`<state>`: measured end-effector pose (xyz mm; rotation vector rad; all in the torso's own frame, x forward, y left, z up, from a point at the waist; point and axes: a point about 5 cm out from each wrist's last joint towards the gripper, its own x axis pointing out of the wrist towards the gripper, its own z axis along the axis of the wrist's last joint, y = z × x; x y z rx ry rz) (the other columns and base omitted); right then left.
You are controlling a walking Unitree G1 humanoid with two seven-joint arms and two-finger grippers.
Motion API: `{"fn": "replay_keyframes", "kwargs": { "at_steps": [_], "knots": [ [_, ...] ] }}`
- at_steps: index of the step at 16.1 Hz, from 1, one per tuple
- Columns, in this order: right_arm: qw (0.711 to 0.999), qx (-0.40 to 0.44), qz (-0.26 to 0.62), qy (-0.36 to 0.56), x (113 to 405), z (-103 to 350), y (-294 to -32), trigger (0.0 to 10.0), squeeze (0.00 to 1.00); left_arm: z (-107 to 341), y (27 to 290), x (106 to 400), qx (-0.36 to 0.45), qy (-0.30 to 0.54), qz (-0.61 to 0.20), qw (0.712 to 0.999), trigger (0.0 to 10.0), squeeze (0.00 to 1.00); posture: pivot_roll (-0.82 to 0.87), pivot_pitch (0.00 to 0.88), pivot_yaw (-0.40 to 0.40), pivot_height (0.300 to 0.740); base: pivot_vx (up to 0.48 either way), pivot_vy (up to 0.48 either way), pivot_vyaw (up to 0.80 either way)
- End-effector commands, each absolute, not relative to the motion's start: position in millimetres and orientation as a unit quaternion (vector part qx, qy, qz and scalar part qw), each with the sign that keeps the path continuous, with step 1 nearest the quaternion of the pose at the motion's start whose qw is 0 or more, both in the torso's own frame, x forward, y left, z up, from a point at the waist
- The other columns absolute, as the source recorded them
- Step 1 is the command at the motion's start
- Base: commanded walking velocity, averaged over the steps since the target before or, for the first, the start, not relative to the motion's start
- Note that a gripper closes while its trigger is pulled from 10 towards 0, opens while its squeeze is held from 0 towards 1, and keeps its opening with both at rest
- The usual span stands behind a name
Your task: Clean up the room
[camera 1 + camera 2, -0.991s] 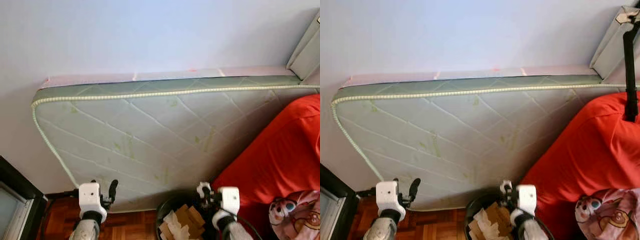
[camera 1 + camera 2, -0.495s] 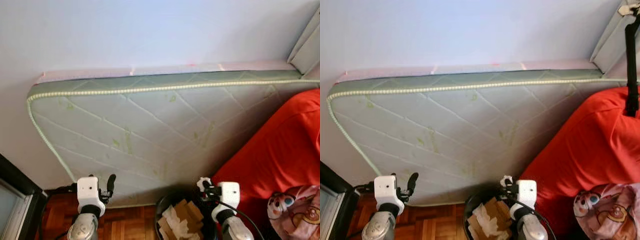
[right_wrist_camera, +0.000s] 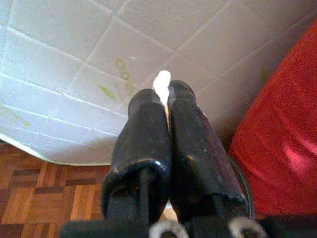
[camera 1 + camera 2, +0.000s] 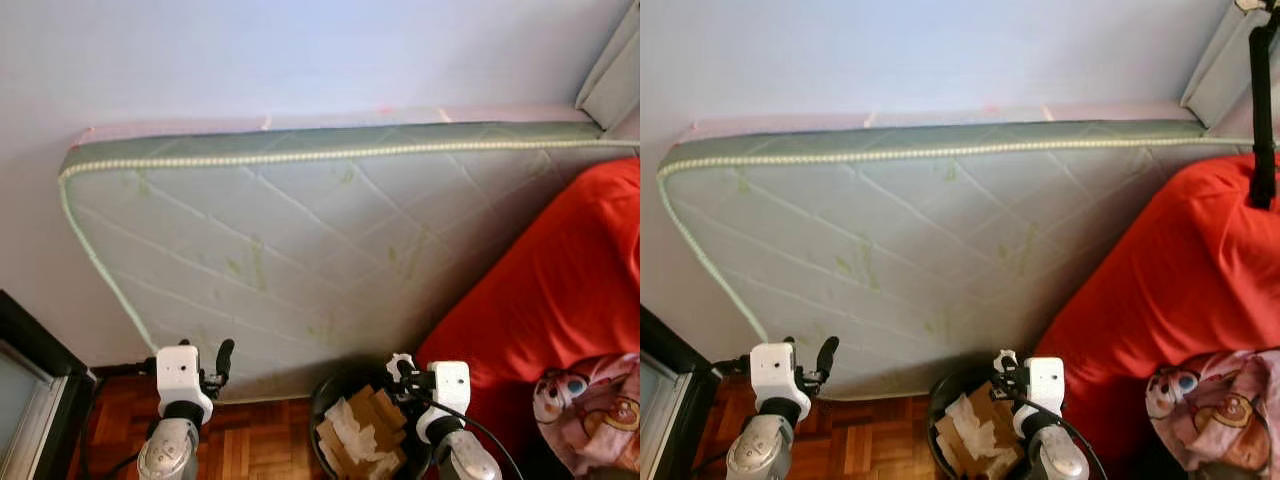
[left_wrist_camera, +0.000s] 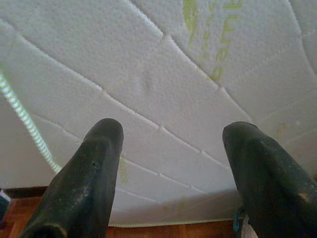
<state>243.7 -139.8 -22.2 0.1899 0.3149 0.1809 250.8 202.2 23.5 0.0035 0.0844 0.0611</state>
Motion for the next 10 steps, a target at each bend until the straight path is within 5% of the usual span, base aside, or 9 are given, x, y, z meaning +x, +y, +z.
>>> {"fn": "replay_keyframes", "kwargs": {
  "at_steps": [1, 10],
  "knots": [
    [0.98, 0.092, 0.088, 0.154, 245.4, -21.0, -140.7, 10.0, 0.0, 21.7, 201.9, 249.7, 0.003, 0.05, 0.031, 0.998, 10.0, 0.0, 0.05, 0.104, -0.038, 0.67, 0.0, 0.0, 0.0],
    [0.975, 0.076, 0.103, 0.179, 246.2, -24.7, -136.3, 10.0, 0.0, 22.6, 200.3, 249.3, 0.002, 0.049, 0.031, 0.998, 10.0, 0.0, 0.06, 0.105, -0.043, 0.66, 0.0, 0.0, 0.0]
  ]
}}
